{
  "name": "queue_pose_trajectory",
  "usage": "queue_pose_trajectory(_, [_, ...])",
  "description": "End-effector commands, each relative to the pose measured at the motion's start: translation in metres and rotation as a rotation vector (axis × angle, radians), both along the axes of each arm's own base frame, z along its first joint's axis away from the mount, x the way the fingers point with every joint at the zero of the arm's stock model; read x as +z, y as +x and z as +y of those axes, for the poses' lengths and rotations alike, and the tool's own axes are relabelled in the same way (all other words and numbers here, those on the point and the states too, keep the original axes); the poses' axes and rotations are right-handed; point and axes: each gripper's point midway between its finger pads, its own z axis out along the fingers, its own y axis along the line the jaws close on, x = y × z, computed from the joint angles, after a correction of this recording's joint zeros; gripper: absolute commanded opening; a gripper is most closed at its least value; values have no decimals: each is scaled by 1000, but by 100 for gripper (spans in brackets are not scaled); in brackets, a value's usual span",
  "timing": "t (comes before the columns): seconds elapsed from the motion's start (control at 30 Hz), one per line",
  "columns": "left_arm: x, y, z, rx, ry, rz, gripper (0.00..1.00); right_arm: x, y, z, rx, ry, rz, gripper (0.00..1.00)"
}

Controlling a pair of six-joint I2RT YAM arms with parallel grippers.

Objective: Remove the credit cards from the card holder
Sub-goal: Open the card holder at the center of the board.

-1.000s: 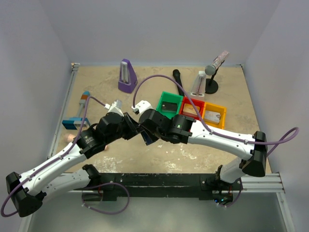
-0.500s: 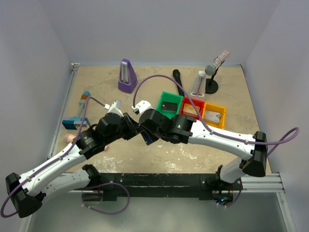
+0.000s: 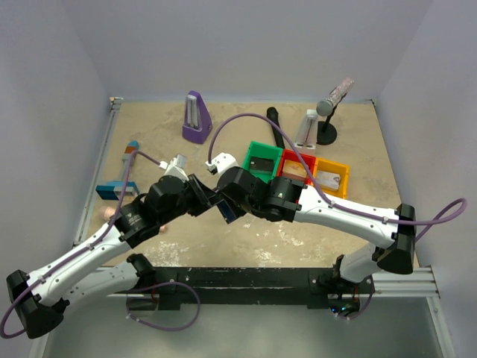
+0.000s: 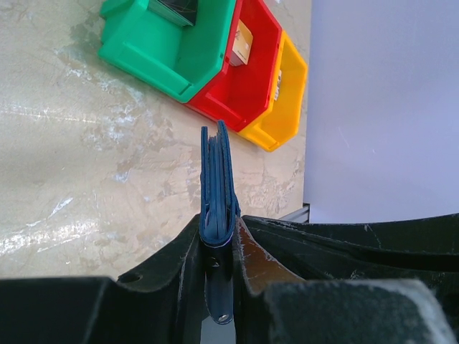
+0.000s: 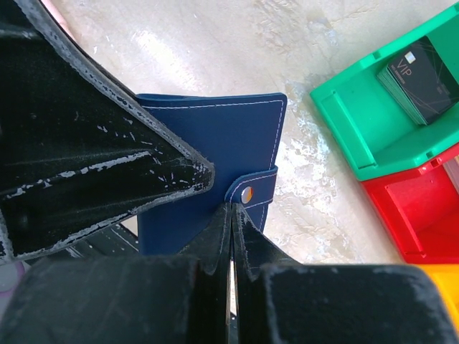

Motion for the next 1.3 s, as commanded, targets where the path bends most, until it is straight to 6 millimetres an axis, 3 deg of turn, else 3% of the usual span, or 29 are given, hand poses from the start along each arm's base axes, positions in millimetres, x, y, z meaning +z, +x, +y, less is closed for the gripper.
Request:
queue_pose_trajectory(0.0, [24,-16,-11,-86,-103,-22,0,10,25,-29,-123,-38,-90,0])
queue_pose_trajectory(0.93, [17,-17,-2,-56,-73,-21,0,13,35,-44,-187,-34,-94,0])
queue_pose_trajectory(1.1, [14,-15,0,-46,-65,-20,0,22,29,-39,-138,55,-102,0])
queue_pose_trajectory(1.27, [15,-15,-1,-48,-63,-20,0,41,13,-30,-22,203,-126,33])
